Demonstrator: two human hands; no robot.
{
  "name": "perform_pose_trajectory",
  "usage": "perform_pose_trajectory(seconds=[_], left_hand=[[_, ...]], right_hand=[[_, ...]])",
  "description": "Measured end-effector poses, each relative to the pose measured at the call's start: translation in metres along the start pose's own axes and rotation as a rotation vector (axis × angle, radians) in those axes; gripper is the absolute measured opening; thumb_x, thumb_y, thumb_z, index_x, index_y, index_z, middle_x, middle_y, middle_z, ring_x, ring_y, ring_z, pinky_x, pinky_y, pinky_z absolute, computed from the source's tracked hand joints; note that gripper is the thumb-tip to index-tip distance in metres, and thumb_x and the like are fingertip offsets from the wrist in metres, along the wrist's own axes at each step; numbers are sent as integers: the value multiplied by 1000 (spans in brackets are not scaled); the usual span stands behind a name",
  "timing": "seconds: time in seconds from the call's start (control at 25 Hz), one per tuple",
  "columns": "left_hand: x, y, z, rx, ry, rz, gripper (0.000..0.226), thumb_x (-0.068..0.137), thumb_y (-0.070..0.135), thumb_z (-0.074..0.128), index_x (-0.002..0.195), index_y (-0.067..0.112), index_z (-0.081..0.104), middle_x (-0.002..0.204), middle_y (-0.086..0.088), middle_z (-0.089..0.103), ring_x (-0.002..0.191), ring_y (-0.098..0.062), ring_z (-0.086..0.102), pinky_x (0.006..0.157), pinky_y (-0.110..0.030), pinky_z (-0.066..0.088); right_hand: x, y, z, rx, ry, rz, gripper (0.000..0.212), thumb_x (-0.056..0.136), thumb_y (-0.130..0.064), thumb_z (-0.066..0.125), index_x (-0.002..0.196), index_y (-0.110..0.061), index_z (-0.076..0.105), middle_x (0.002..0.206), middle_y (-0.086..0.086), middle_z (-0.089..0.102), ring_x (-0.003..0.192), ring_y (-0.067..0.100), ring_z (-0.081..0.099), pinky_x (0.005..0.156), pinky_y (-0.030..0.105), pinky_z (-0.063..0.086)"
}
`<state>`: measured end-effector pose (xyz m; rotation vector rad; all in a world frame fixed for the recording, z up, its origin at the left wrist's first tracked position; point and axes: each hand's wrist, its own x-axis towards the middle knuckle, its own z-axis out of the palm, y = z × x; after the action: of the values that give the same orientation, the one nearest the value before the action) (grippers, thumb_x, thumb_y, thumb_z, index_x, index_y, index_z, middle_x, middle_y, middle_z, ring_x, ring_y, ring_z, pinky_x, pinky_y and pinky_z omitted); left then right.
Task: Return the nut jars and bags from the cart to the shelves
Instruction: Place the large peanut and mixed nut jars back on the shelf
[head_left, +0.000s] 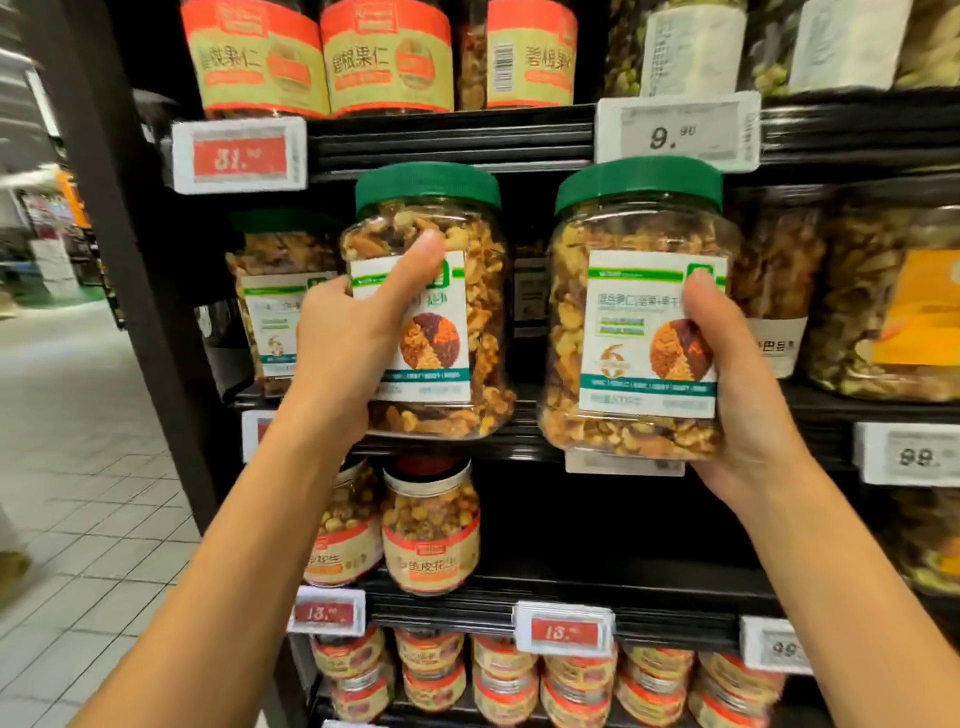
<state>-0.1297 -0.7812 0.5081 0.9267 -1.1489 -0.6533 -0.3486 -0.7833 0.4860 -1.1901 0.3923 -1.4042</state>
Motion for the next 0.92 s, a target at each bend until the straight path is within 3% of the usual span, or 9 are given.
perform_pose_trajectory(seconds=[0.12, 0.24, 0.4, 0.56, 0.64, 0.72, 0.76, 0.84, 0.92], left_hand=[[3, -13, 11, 12, 123, 92, 32, 67, 49, 76, 74, 19, 70, 77, 2, 75, 72, -13, 72, 58, -23, 54], [10, -28, 21, 173, 230, 168, 59, 56, 66, 70, 90, 18, 64, 85, 3, 73, 82, -11, 70, 72, -31, 56], [25, -43, 25, 315, 280, 221, 60, 52, 77, 62, 88, 29, 56, 84, 12, 67, 76, 7, 63, 62, -8, 47], [40, -48, 19, 353, 240, 107, 50, 64, 67, 69, 89, 26, 53, 90, 10, 66, 89, -8, 65, 73, -25, 51], [33, -42, 16, 430, 222, 84, 55, 73, 60, 67, 106, 18, 53, 106, 8, 63, 103, -11, 60, 81, -25, 46], [9, -37, 14, 493, 317, 242, 64, 82, 56, 60, 128, 14, 45, 122, 6, 56, 112, -7, 52, 89, -22, 41], [-9, -33, 16, 446, 349, 352, 58, 86, 53, 56, 131, 16, 46, 123, 10, 56, 113, -3, 53, 91, -19, 42], [-43, -30, 29, 264, 194, 369, 39, 88, 53, 47, 117, 30, 60, 111, 18, 64, 106, 5, 58, 87, -14, 46], [-66, -22, 50, 58, -106, 152, 37, 88, 57, 40, 107, 40, 66, 106, 20, 69, 104, 4, 62, 86, -17, 49]], right_hand=[[2, -2, -4, 24, -24, 13, 29, 72, -42, 56, 84, -25, 77, 96, 1, 75, 86, 17, 72, 63, 28, 57], [2, -3, -6, 35, -50, 25, 29, 72, -42, 55, 82, -27, 78, 94, 1, 75, 84, 16, 72, 61, 28, 57], [4, -5, -9, 41, -68, 58, 28, 72, -42, 56, 83, -27, 78, 95, 1, 75, 85, 16, 72, 61, 28, 57], [4, -7, -10, 67, -75, 112, 26, 70, -40, 58, 80, -27, 78, 92, 2, 75, 81, 16, 72, 58, 29, 57], [4, -7, -12, 93, -83, 138, 27, 69, -41, 60, 81, -25, 78, 95, 4, 75, 84, 18, 72, 60, 31, 57], [4, -6, -14, 60, -97, 149, 29, 67, -43, 62, 83, -25, 78, 97, 5, 74, 88, 19, 72, 64, 32, 58], [5, -6, -14, 26, -109, 156, 30, 66, -44, 64, 84, -25, 78, 98, 5, 74, 90, 20, 71, 66, 33, 58], [7, -3, -10, -41, -130, 181, 35, 63, -47, 67, 86, -23, 78, 100, 8, 73, 93, 22, 70, 74, 36, 58], [8, 3, -2, -93, -134, 194, 41, 63, -47, 70, 91, -18, 77, 100, 10, 73, 94, 24, 70, 77, 36, 57]])
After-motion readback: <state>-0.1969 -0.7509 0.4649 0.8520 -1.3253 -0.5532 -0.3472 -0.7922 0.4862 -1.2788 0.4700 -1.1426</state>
